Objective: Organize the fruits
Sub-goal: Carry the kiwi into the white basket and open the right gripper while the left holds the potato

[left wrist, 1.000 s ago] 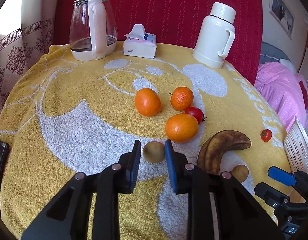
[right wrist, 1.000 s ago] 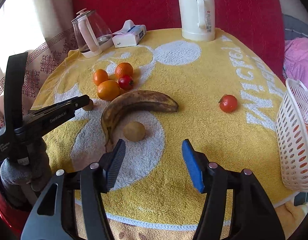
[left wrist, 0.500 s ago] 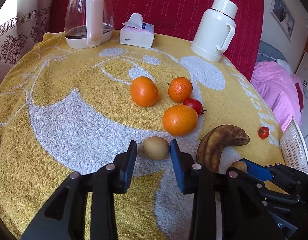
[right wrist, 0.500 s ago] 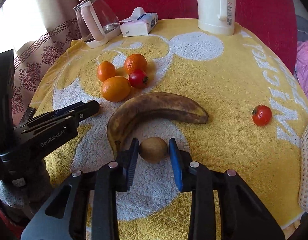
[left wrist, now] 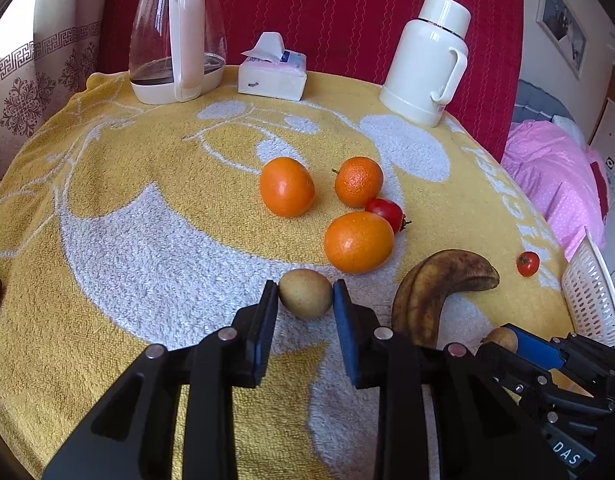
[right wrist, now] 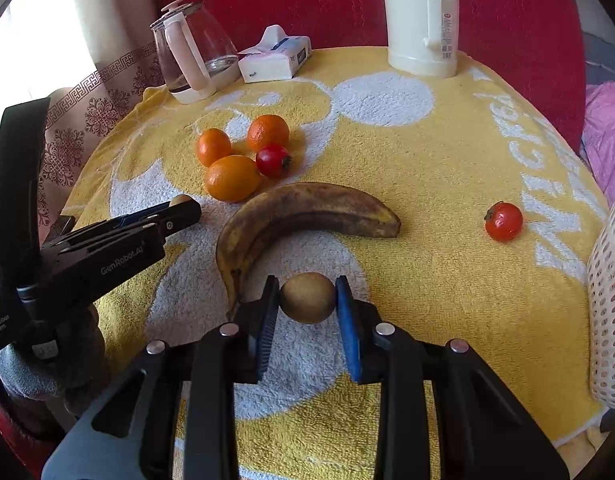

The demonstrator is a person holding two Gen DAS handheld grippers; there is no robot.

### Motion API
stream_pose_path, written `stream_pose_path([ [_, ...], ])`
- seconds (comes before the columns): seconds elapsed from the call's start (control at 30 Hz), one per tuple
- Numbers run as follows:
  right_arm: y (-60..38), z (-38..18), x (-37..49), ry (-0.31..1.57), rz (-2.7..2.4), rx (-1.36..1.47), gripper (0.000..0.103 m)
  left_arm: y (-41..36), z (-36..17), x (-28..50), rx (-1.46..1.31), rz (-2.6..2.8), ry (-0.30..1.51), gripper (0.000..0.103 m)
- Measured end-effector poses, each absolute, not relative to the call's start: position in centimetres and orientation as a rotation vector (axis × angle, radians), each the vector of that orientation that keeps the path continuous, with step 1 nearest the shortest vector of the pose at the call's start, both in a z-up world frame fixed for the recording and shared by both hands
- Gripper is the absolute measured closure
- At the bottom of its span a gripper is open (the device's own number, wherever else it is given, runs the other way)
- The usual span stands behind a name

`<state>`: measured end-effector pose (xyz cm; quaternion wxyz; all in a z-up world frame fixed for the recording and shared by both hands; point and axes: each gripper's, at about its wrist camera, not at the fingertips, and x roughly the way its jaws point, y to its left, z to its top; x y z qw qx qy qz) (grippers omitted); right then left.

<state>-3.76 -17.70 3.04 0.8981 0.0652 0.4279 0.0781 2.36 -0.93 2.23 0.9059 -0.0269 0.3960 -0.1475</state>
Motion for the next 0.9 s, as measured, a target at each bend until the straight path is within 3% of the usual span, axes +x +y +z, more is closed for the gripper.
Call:
stream_pose_path([
  [0.9,-23.7,7.6,-9.1,0.746,0.014,0.228,0.073,-1.0,2.9,1.7,-0.037,-0.273,0.774,0.074],
])
